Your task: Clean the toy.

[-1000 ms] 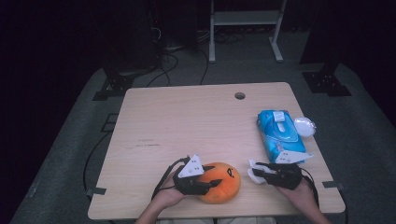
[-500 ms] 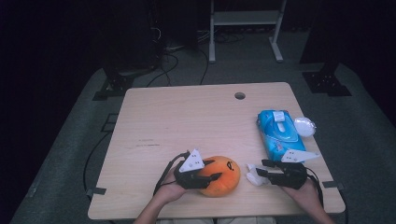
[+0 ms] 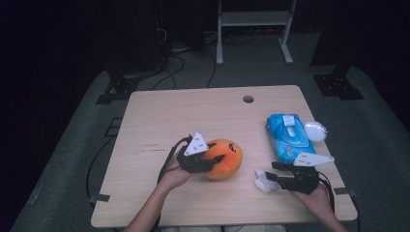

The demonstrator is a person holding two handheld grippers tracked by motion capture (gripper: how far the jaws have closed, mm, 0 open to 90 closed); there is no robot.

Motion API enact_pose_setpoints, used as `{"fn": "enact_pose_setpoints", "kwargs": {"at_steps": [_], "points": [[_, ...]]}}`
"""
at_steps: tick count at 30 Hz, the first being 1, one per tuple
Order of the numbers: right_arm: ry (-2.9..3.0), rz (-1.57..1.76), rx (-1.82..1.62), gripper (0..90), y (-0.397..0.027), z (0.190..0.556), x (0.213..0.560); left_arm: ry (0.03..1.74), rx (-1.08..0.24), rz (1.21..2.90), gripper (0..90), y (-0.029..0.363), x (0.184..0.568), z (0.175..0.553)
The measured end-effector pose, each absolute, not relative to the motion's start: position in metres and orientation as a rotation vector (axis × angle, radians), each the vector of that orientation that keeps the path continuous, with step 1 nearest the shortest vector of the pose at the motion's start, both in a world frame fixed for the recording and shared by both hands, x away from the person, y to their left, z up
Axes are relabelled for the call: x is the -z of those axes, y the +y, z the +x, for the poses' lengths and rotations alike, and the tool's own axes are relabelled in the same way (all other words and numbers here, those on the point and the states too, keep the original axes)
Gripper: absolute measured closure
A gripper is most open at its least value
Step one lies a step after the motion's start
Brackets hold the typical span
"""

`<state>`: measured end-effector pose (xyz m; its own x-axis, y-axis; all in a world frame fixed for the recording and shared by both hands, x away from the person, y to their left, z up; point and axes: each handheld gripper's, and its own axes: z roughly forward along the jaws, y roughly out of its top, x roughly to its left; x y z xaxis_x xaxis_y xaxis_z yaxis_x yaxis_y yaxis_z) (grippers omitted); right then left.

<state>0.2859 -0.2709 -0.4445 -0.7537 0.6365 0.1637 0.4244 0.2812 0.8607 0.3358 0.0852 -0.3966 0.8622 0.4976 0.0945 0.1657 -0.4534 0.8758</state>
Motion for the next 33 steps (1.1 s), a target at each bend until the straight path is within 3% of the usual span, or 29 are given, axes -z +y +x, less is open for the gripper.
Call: {"fn": "enact_pose_setpoints", "kwargs": {"at_steps": [19, 27, 33], "points": [[2.258, 1.050, -1.536, 43.9, -0.288, 0.288, 0.445, 0.604, -0.468, 2.031, 50.0, 0.098, 0.421, 0.373], [2.258, 1.055, -1.518, 42.9, -0.289, 0.288, 0.446, 0.633, -0.406, 2.015, 30.5, 0.104, 0.416, 0.371], [2.255, 1.061, -1.509, 42.0, -0.290, 0.289, 0.448, 0.646, -0.384, 1.988, 23.2, 0.111, 0.411, 0.370]]}}
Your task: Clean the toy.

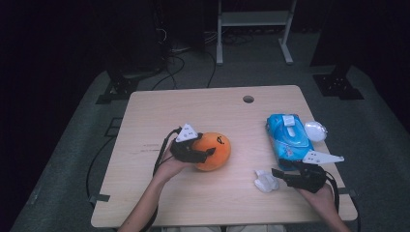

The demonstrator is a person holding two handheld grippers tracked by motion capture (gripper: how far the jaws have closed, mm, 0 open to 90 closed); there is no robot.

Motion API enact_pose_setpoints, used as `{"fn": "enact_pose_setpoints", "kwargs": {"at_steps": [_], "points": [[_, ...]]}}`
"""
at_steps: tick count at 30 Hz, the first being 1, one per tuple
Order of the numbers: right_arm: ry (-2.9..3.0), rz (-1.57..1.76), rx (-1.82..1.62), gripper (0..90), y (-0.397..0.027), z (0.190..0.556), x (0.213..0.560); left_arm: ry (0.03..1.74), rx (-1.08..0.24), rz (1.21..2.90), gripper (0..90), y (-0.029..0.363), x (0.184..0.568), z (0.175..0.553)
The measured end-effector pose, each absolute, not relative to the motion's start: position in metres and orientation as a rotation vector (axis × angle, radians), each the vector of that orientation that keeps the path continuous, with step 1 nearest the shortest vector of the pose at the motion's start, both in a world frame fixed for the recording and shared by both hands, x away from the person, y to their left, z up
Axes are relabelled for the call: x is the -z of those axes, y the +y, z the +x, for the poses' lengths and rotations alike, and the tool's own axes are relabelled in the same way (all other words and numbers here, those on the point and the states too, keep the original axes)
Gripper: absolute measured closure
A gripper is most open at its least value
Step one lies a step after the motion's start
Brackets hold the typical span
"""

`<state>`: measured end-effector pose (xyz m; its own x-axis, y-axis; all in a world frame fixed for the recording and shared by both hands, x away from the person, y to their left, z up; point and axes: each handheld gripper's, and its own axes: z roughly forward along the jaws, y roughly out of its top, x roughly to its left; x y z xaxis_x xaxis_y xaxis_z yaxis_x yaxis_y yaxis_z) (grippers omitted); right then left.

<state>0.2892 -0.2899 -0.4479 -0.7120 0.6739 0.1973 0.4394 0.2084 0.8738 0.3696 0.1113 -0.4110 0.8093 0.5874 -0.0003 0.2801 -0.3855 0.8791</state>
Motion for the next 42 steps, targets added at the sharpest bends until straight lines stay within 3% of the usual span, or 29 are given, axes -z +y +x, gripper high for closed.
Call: {"fn": "enact_pose_setpoints", "kwargs": {"at_steps": [42], "points": [[2.216, 1.080, -1.506, 38.9, -0.294, 0.288, 0.445, 0.722, -0.359, 1.943, 13.7, 0.156, 0.409, 0.332]]}}
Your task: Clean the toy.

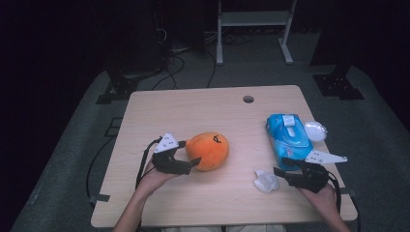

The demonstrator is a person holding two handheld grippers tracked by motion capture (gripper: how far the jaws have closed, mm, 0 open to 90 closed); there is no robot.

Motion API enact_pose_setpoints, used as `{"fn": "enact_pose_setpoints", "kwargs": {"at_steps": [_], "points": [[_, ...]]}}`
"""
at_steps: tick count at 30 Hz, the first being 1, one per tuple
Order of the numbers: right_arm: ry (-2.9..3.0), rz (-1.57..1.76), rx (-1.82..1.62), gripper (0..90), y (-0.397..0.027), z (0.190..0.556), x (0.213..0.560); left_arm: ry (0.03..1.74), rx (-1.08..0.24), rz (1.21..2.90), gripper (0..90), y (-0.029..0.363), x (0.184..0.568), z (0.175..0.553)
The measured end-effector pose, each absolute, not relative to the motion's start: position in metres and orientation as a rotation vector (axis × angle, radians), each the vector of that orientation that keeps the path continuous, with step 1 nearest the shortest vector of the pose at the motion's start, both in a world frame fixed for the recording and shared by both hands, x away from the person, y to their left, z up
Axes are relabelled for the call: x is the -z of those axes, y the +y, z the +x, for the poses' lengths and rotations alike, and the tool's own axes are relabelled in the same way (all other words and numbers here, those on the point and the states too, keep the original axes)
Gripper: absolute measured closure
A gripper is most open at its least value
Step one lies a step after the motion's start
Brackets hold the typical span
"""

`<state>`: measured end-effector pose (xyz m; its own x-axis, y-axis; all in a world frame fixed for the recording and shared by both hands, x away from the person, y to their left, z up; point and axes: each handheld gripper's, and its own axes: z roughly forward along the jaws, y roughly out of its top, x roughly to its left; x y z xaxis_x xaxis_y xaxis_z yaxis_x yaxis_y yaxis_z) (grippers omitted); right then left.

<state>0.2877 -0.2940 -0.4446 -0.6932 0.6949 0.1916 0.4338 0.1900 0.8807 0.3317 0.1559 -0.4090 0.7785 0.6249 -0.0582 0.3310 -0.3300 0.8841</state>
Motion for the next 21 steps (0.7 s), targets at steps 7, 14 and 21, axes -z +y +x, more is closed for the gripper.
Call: {"fn": "enact_pose_setpoints", "kwargs": {"at_steps": [7, 14, 21], "points": [[2.215, 1.087, -1.502, 38.9, -0.294, 0.288, 0.445, 0.742, -0.351, 1.937, 12.5, 0.162, 0.413, 0.326], [2.213, 1.093, -1.502, 38.7, -0.295, 0.287, 0.445, 0.749, -0.352, 1.943, 11.6, 0.167, 0.416, 0.319], [2.210, 1.099, -1.502, 38.5, -0.296, 0.288, 0.445, 0.772, -0.364, 1.944, 11.1, 0.176, 0.421, 0.313]]}}
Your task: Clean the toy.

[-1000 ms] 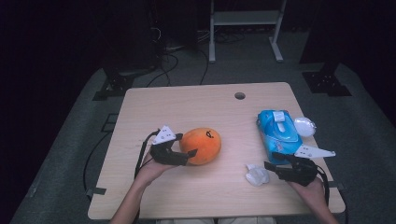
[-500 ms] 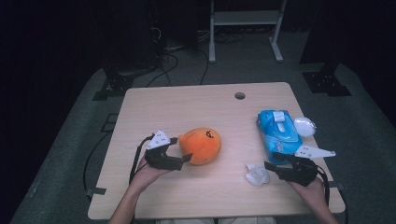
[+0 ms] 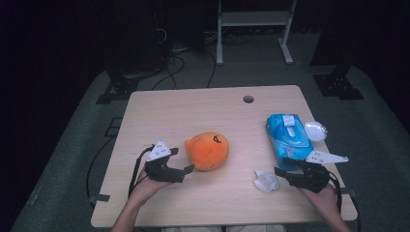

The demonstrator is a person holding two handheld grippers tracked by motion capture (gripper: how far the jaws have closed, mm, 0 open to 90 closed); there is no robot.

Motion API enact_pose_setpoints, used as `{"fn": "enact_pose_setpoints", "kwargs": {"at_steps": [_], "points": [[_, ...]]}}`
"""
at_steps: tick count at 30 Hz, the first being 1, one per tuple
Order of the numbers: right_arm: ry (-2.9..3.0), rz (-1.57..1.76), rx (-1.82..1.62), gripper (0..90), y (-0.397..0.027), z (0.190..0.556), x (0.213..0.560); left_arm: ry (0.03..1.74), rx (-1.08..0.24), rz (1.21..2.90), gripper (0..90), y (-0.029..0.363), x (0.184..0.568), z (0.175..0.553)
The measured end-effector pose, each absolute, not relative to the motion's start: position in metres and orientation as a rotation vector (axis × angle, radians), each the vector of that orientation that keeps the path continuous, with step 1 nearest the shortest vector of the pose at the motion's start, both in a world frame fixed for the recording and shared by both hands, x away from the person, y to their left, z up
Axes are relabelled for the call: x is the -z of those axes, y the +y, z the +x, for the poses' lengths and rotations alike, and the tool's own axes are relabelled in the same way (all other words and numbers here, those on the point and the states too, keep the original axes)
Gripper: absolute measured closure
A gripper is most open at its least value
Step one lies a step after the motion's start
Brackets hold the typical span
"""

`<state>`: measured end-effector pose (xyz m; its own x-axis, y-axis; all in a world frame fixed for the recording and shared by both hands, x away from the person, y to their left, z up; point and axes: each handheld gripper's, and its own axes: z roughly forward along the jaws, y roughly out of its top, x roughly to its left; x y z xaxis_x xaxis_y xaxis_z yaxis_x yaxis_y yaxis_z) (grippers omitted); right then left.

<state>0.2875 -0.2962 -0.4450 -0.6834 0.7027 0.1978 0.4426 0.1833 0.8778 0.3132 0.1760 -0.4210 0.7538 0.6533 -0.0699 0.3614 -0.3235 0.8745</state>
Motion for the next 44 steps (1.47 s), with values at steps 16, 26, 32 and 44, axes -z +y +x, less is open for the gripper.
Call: {"fn": "enact_pose_setpoints", "kwargs": {"at_steps": [16, 26, 32, 44], "points": [[2.221, 1.100, -1.494, 38.3, -0.295, 0.288, 0.447, 0.836, -0.379, 1.951, 10.3, 0.197, 0.437, 0.305], [2.219, 1.101, -1.495, 38.2, -0.296, 0.287, 0.446, 0.855, -0.390, 1.951, 10.3, 0.205, 0.442, 0.299], [2.219, 1.101, -1.496, 38.2, -0.295, 0.287, 0.447, 0.866, -0.398, 1.941, 10.3, 0.210, 0.447, 0.295], [2.221, 1.102, -1.503, 38.2, -0.294, 0.286, 0.449, 0.882, -0.392, 1.943, 10.3, 0.211, 0.458, 0.290]]}}
